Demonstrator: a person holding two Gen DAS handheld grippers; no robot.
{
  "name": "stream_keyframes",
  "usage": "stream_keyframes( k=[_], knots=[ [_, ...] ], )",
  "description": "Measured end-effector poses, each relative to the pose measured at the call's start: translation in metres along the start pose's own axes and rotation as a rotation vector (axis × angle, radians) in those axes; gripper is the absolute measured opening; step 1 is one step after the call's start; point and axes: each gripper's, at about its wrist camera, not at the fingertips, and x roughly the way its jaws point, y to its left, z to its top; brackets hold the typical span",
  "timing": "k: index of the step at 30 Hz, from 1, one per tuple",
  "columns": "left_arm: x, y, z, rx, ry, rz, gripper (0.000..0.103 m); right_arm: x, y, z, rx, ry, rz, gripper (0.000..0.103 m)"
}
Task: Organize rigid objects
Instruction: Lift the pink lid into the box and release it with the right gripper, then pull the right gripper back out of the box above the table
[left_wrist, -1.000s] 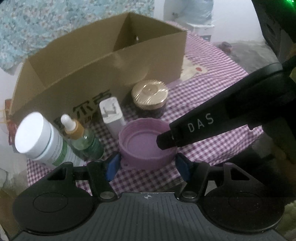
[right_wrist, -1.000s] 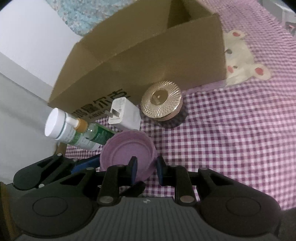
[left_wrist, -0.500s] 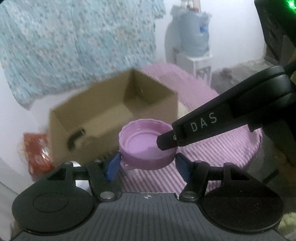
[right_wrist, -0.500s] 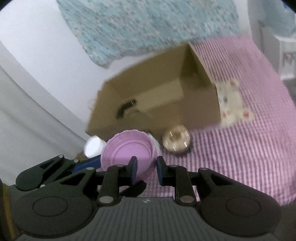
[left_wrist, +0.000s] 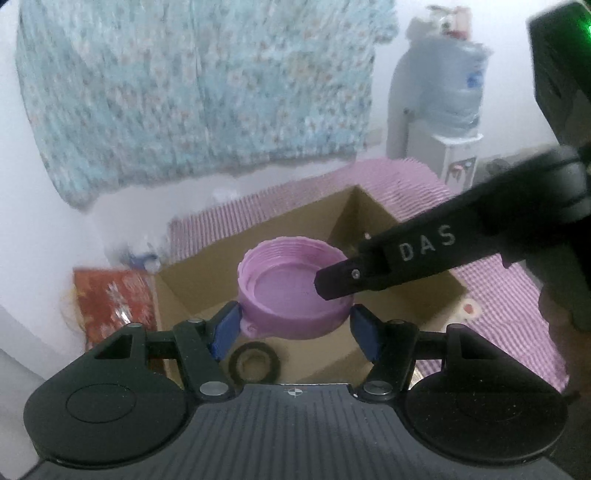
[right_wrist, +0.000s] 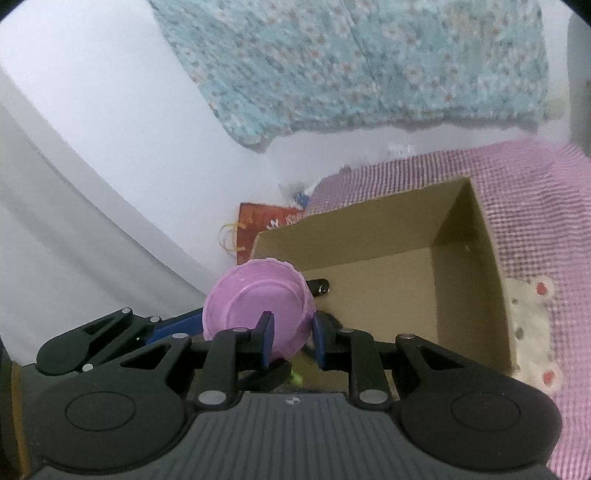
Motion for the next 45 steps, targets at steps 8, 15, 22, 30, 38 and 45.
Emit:
stream_keyframes(
  k=[8, 15, 22, 30, 38, 45],
  knots=[
    [0.1, 0.035, 0.032, -0.1, 0.246, -0.023, 0.065, 0.097, -0.05, 0.054, 0.139, 0.169, 0.017, 0.025],
    [0.16, 0.042, 0.031, -0.113, 0.378, 0.051, 0.065, 0.172, -0.087, 0.062, 0.226, 0.29, 0.018, 0.024],
    [0.179, 0.048, 0.031, -0.12, 0.406, 0.09, 0.068, 0.207, -0.096, 0.056, 0.232, 0.306, 0.012, 0.025],
    [0.169, 0.044, 0.038, -0.134, 0.363, 0.07, 0.074, 0.203, -0.106, 0.051, 0.292, 0.271, 0.056, 0.026],
    [0.135, 0.045, 0.048, -0.166, 0.296, 0.045, 0.075, 0.159, -0.108, 0.054, 0.316, 0.205, 0.088, 0.026],
    [0.062, 0.035, 0.051, -0.188, 0.153, -0.04, 0.089, 0.073, -0.103, 0.053, 0.318, 0.074, 0.175, 0.026]
  ],
)
